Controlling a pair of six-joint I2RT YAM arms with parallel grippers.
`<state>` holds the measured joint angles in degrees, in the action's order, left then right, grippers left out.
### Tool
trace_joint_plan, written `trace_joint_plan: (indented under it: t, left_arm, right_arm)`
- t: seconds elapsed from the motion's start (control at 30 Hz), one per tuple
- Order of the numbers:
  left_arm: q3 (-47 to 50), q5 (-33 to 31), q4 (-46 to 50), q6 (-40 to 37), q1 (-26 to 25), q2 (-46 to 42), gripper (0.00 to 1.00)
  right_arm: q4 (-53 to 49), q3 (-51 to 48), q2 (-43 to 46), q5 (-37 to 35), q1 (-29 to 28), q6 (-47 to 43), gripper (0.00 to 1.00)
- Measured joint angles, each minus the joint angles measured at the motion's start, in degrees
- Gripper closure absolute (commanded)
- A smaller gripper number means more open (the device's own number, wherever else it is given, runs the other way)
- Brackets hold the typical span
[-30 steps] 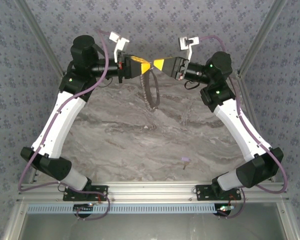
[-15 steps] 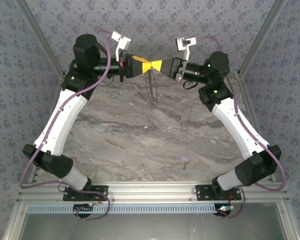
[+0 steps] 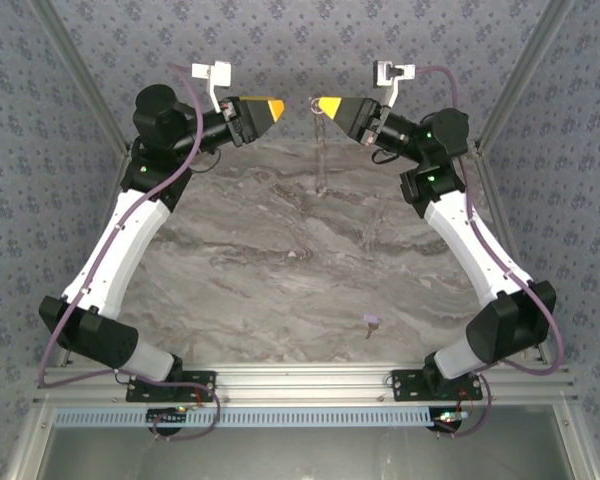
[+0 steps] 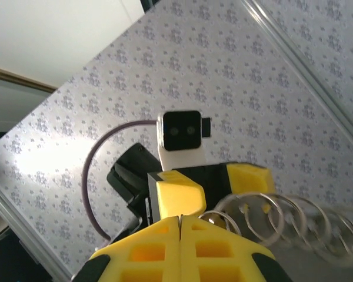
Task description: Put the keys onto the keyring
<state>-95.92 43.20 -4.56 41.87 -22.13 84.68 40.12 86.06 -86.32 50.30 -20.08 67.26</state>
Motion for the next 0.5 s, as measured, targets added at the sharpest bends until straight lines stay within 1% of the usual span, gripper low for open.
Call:
trace_joint_plan:
  t: [0.23,0.5]
  left_arm:
    - [0.0,-0.8,-7.5,6.3,-2.5,0.3,0.64]
    - [0.0,-0.6,-10.4,8.6,-5.6,1.6,0.70]
  right_arm:
    - [4.6,0.0,-1.2,-3.3,-0.9,2.3,1.00]
    - [6.9,0.0,-1.2,-4.7,-2.3,2.9,1.00]
